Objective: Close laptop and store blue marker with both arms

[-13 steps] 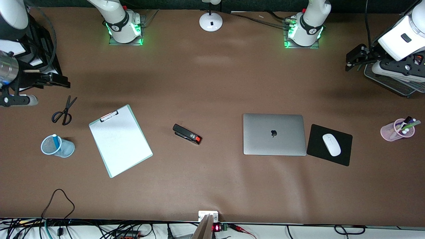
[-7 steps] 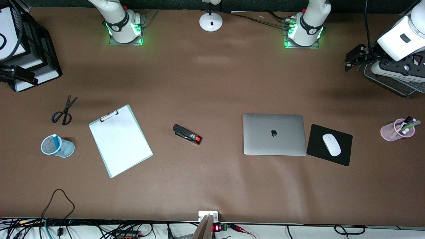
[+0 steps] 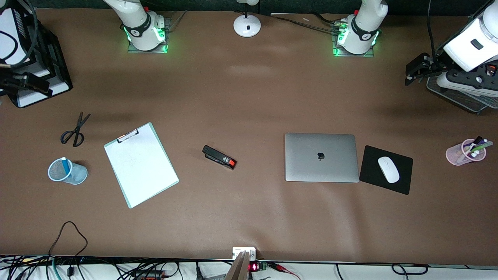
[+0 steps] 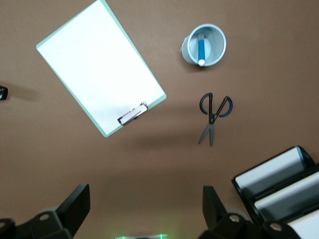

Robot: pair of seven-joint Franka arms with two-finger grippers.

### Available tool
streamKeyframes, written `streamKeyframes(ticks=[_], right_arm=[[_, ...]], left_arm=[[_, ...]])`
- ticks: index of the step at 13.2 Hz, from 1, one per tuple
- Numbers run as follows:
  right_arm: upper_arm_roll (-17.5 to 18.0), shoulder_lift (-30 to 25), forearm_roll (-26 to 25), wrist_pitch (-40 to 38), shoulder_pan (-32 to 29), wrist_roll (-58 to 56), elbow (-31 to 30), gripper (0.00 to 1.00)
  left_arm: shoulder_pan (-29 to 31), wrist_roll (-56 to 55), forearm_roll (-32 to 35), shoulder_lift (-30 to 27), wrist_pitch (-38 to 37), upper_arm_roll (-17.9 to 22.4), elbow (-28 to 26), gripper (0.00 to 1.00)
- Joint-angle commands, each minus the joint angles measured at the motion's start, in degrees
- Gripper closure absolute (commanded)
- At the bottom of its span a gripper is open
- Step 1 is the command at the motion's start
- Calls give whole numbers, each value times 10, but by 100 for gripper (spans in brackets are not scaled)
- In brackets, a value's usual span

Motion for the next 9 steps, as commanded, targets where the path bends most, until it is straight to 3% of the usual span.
streamKeyframes(ticks=[1,9], right_arm=[[6,-15,28,-4,-8,2,-12,0],[5,-13,35,-9,-8,2,-7,0]], left_arm=[[8,-46,-1,-8,6,-4,-7,0],[2,-56,33,-3,9,-15,-6,0]])
